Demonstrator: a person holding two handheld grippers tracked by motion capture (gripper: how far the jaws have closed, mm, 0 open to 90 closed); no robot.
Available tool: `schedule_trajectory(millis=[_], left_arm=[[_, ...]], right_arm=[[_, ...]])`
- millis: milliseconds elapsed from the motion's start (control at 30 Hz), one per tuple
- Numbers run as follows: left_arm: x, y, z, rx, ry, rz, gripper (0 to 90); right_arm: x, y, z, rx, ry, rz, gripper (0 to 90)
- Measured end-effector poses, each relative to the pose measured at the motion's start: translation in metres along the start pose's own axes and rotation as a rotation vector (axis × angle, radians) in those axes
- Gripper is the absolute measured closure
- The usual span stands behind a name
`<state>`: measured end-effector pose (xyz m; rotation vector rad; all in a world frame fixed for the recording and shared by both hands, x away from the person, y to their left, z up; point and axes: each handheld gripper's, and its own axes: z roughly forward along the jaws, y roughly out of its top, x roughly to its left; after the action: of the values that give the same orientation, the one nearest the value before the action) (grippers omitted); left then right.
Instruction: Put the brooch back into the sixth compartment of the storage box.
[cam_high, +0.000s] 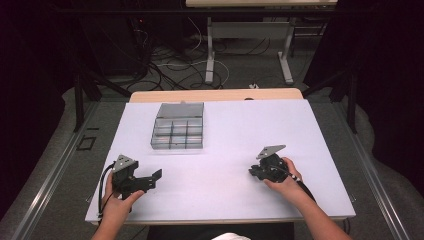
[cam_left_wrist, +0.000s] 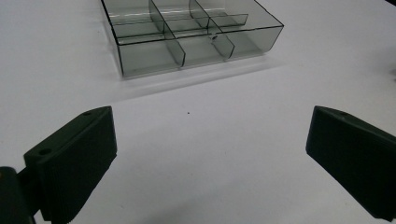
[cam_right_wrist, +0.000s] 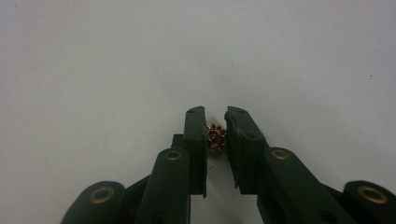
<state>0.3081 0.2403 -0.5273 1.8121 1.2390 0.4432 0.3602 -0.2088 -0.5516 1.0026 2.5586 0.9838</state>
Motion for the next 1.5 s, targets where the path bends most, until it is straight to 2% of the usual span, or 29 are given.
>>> schedule_trajectory(millis=[300, 400, 433, 533, 600, 667, 700, 1033, 1500], left_arm=[[0.000, 0.000, 0.001, -0.003, 0.000, -0.003, 1.8], [0.000, 0.000, 0.001, -0.002, 0.000, -0.001, 1.8], [0.000, 0.000, 0.001, -0.002, -0.001, -0.001, 1.9], [0.000, 0.000, 0.001, -0.002, -0.001, -0.002, 1.8], [0.000, 0.000, 0.001, -0.002, -0.001, -0.002, 1.8], [0.000, 0.000, 0.001, -0.002, -0.002, -0.003, 1.8], [0.000, 0.000, 0.001, -0.002, -0.002, -0.004, 1.8], [0.000, 0.000, 0.001, 0.001, -0.005, -0.005, 1.8], [0.000, 0.000, 0.001, 0.003, -0.008, -0.001, 1.9]], right_arm=[[0.001, 0.000, -0.001, -0.008, -0.007, 0.019, 78.9], [0.000, 0.000, -0.002, -0.012, -0.010, 0.016, 78.9], [0.000, 0.000, 0.000, -0.038, -0.012, 0.021, 78.9], [-0.002, 0.000, -0.002, -0.032, -0.010, 0.012, 78.9], [-0.002, 0.000, -0.003, -0.036, -0.016, 0.033, 78.9], [-0.003, 0.000, -0.003, -0.045, -0.016, 0.027, 78.9], [-0.003, 0.000, -0.004, -0.047, -0.012, 0.042, 78.9], [-0.008, 0.000, -0.006, -0.065, -0.041, 0.069, 78.9], [-0.014, 0.002, -0.013, -0.085, -0.051, 0.114, 78.9]])
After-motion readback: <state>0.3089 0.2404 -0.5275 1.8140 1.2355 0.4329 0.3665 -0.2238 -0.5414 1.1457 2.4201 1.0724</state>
